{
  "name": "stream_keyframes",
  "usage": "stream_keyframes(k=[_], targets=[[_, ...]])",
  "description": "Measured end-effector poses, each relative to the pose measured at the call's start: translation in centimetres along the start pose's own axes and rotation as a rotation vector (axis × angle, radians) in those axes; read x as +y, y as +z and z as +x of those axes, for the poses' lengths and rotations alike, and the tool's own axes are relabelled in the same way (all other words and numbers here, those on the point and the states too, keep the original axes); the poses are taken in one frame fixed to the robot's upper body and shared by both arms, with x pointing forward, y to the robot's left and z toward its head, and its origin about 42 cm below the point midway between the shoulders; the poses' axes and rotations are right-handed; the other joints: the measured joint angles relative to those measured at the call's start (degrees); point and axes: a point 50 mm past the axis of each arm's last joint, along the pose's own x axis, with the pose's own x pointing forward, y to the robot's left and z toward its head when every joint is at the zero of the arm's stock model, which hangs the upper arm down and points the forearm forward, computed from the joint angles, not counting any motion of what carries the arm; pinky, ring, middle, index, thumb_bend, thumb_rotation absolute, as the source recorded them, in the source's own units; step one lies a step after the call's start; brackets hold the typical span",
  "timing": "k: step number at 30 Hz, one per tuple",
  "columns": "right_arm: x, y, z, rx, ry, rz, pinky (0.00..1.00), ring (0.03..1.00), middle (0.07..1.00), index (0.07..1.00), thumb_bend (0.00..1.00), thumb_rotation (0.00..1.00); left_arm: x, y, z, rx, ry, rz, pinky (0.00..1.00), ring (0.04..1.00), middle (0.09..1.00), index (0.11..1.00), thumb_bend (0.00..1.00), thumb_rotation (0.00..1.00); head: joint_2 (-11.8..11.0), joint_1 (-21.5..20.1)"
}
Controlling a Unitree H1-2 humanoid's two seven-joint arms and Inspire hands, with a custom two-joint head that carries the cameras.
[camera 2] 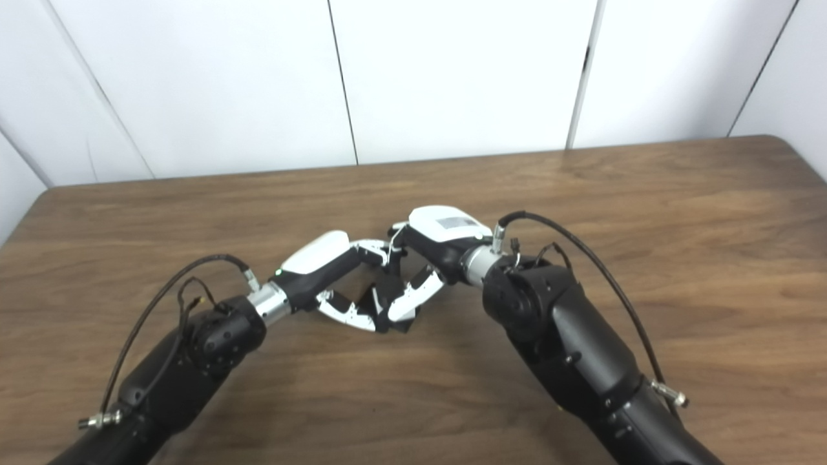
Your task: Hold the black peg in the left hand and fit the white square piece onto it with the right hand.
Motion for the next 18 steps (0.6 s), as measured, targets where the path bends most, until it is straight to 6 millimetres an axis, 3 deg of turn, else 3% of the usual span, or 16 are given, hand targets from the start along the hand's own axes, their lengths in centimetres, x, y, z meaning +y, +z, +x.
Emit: stream_keyframes(k=[9, 18], targets=[[0.0, -0.4, -0.1, 0.004, 0.002, 0.020, 0.77, 0.888, 0.930, 0.896, 1.00, 0.49, 0.0, 0.0, 0.0, 0.000, 0.000, 0.000, 0.79, 0.870, 0.864, 0.491, 0.52, 0.07, 0.2, -0.1], [-2.4, -3.1, -2.1, 0.045, -0.027, 0.011, 0.74, 0.877, 0.918, 0.886, 0.99, 0.44, 0.0, 0.0, 0.0, 0.000, 0.000, 0.000, 0.79, 0.866, 0.860, 0.491, 0.52, 0.07, 0.3, -0.4]])
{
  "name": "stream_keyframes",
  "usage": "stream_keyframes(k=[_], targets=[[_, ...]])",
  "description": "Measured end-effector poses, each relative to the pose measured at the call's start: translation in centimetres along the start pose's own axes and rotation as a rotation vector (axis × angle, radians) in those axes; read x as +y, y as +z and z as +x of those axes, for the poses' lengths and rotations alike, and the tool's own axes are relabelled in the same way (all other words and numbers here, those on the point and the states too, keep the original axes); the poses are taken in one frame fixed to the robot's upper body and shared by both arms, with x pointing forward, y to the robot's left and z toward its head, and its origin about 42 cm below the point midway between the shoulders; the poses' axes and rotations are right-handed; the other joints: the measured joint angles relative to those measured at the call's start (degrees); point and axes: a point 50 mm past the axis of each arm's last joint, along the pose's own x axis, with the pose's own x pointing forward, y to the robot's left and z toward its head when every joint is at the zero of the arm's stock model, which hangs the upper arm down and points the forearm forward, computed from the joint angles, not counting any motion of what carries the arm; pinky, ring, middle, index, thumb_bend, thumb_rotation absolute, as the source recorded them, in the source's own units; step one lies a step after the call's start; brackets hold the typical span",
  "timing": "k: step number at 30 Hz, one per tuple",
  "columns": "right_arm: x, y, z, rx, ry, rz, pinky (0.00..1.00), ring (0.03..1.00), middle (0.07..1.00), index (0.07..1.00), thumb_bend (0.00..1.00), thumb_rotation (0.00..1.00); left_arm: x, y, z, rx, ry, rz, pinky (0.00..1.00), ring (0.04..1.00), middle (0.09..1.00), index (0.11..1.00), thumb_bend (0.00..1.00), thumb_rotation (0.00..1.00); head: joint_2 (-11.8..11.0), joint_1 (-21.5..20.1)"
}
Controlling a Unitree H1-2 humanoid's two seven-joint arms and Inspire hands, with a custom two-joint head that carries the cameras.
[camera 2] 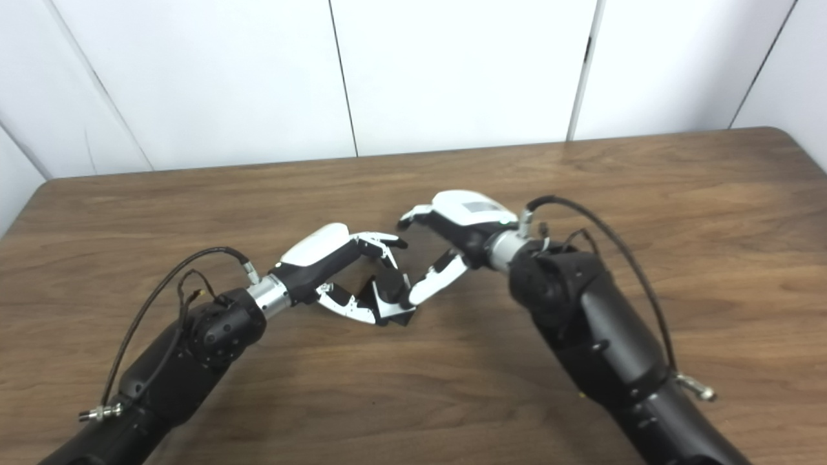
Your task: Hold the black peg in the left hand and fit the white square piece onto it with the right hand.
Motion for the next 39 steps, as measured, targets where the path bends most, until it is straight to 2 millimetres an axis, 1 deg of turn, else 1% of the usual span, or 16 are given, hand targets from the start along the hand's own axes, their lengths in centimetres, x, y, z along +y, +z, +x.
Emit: stream_keyframes(k=[2, 5, 9, 16, 19, 23, 24, 26, 27, 28, 29, 30, 33, 34, 35, 39], targets=[[-0.6, -0.7, -0.4, 0.012, 0.003, -0.008, 0.74, 0.882, 0.921, 0.888, 0.98, 0.42, 0.0, 0.0, 0.0, 0.000, 0.000, 0.000, 0.79, 0.867, 0.861, 0.491, 0.52, 0.07, 0.0, -0.1], [-1.6, -1.4, -1.1, 0.026, -0.002, -0.008, 0.67, 0.862, 0.915, 0.880, 0.99, 0.38, 0.0, 0.0, 0.0, 0.000, 0.000, 0.001, 0.78, 0.863, 0.860, 0.491, 0.52, 0.08, 0.0, -0.1], [-3.2, -3.1, -1.8, 0.054, -0.006, 0.002, 0.63, 0.845, 0.913, 0.874, 1.00, 0.34, 0.1, 0.0, 0.0, -0.001, 0.001, 0.002, 0.78, 0.864, 0.860, 0.490, 0.52, 0.07, 0.0, 0.0], [-5.2, -5.5, -3.1, 0.124, -0.021, 0.035, 0.65, 0.856, 0.927, 0.885, 0.97, 0.25, 0.1, 0.0, 0.0, 0.000, 0.002, 0.002, 0.78, 0.860, 0.861, 0.490, 0.52, 0.07, -0.3, 0.0], [-5.7, -5.8, -3.5, 0.128, -0.048, 0.058, 0.59, 0.817, 0.893, 0.853, 0.91, 0.21, 0.1, 0.0, 0.0, -0.001, 0.002, 0.003, 0.77, 0.858, 0.858, 0.490, 0.52, 0.07, -0.4, 0.0], [-6.5, -6.6, -5.2, 0.142, -0.234, 0.113, 0.60, 0.817, 0.873, 0.833, 0.77, 0.22, 0.1, 0.0, 0.0, -0.001, 0.003, 0.003, 0.77, 0.855, 0.857, 0.491, 0.52, 0.08, -0.7, -0.1], [-6.3, -6.8, -5.4, 0.149, -0.268, 0.128, 0.62, 0.815, 0.865, 0.826, 0.74, 0.22, 0.1, -0.1, 0.0, 0.001, 0.004, 0.003, 0.75, 0.854, 0.860, 0.491, 0.52, 0.08, -0.8, -0.1], [-4.8, -6.9, -5.7, 0.165, -0.350, 0.182, 0.65, 0.811, 0.851, 0.811, 0.71, 0.22, 0.1, -0.1, 0.0, 0.002, 0.009, 0.002, 0.71, 0.862, 0.879, 0.493, 0.52, 0.08, -0.8, -0.1], [-3.4, -6.7, -5.7, 0.173, -0.375, 0.221, 0.66, 0.814, 0.850, 0.807, 0.70, 0.22, 0.1, -0.2, 0.0, 0.004, 0.015, 0.001, 0.70, 0.865, 0.889, 0.527, 0.59, 0.11, -0.9, -0.1], [-2.4, -6.6, -5.7, 0.174, -0.379, 0.249, 0.67, 0.820, 0.850, 0.803, 0.68, 0.21, 0.2, -0.2, 0.0, 0.006, 0.017, -0.001, 0.68, 0.870, 0.903, 0.593, 0.72, 0.16, -0.9, -0.1], [-1.1, -6.4, -5.7, 0.176, -0.388, 0.285, 0.67, 0.818, 0.846, 0.796, 0.67, 0.22, 0.2, -0.2, 0.0, 0.007, 0.018, -0.003, 0.68, 0.877, 0.916, 0.666, 0.81, 0.22, -1.0, 0.0], [-0.2, -6.2, -5.8, 0.181, -0.397, 0.312, 0.67, 0.814, 0.841, 0.791, 0.66, 0.22, 0.2, -0.2, 0.0, 0.007, 0.019, -0.004, 0.69, 0.882, 0.923, 0.720, 0.86, 0.25, -1.1, 0.0], [2.2, -5.9, -6.2, 0.177, -0.445, 0.386, 0.66, 0.798, 0.826, 0.778, 0.66, 0.24, 0.2, -0.3, -0.1, 0.011, 0.025, -0.009, 0.72, 0.897, 0.941, 0.858, 0.94, 0.29, -1.1, 0.2], [2.5, -6.0, -6.3, 0.183, -0.455, 0.398, 0.66, 0.796, 0.822, 0.774, 0.66, 0.24, 0.2, -0.3, -0.2, 0.015, 0.029, -0.011, 0.74, 0.911, 0.955, 0.909, 0.96, 0.31, -1.2, 0.2], [3.1, -6.1, -6.7, 0.187, -0.477, 0.411, 0.68, 0.799, 0.819, 0.768, 0.66, 0.25, 0.1, -0.2, -0.5, 0.031, 0.039, -0.019, 0.78, 0.945, 0.991, 0.981, 0.99, 0.36, -1.3, 0.2], [4.3, -6.8, -7.9, 0.221, -0.530, 0.458, 0.69, 0.800, 0.814, 0.755, 0.66, 0.23, -0.4, 0.2, -1.4, 0.065, 0.057, -0.045, 0.82, 0.983, 1.000, 0.999, 1.00, 0.40, -1.3, 0.2]])
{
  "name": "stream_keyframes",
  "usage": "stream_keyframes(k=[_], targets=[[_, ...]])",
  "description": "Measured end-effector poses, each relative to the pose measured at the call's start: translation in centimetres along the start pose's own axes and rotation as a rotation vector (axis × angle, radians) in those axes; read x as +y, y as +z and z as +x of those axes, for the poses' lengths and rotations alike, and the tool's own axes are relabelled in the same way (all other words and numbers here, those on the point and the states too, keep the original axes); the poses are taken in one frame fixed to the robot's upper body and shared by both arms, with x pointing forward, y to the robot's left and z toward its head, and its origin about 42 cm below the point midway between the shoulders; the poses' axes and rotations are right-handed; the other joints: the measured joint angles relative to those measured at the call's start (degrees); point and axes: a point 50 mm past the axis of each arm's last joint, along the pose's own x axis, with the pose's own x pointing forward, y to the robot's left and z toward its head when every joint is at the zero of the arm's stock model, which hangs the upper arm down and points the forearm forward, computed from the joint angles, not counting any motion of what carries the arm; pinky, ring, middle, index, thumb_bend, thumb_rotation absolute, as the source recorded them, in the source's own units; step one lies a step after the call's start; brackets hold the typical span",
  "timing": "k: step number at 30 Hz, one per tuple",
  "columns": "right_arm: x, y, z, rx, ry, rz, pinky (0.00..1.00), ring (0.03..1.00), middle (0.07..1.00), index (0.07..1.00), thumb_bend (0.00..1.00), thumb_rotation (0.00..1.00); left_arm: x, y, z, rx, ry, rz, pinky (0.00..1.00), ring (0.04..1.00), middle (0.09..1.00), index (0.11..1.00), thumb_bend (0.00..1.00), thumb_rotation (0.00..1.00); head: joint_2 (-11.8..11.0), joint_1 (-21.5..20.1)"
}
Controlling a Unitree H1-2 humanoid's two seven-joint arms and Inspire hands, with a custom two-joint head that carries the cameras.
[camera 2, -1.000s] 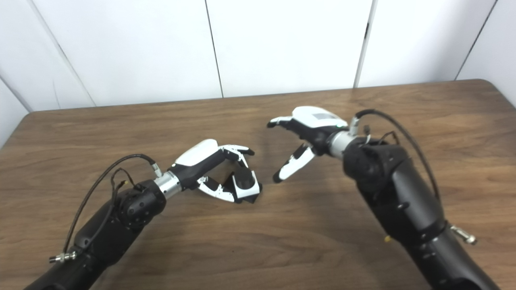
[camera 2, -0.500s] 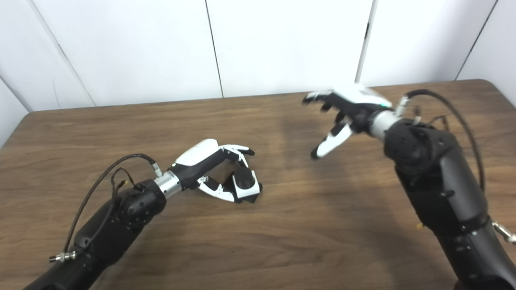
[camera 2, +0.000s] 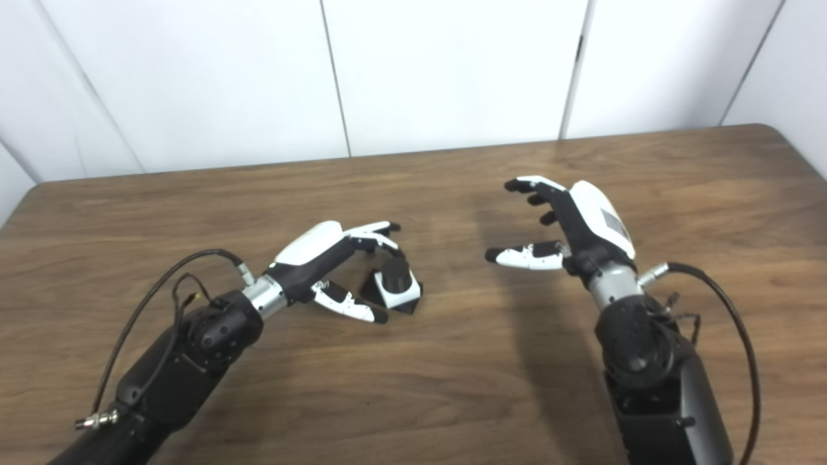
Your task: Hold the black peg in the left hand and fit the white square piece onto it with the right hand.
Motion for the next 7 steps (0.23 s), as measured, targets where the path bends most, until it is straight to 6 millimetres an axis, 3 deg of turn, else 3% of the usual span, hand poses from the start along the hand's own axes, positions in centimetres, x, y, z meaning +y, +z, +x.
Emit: stream_keyframes(k=[6, 7], targets=[[1.7, -0.3, -2.5, 0.010, -0.057, 0.119, 0.64, 0.773, 0.794, 0.743, 0.64, 0.22, -2.0, -0.2, -2.4, 0.065, 0.130, -0.161, 0.79, 0.973, 1.000, 1.000, 1.00, 0.60, -0.7, 0.2], [2.0, -0.4, -2.8, 0.019, -0.069, 0.131, 0.64, 0.764, 0.787, 0.739, 0.64, 0.20, -2.2, -0.3, -2.9, 0.074, 0.168, -0.188, 0.79, 0.965, 1.000, 1.000, 0.94, 0.61, -0.7, 0.2]])
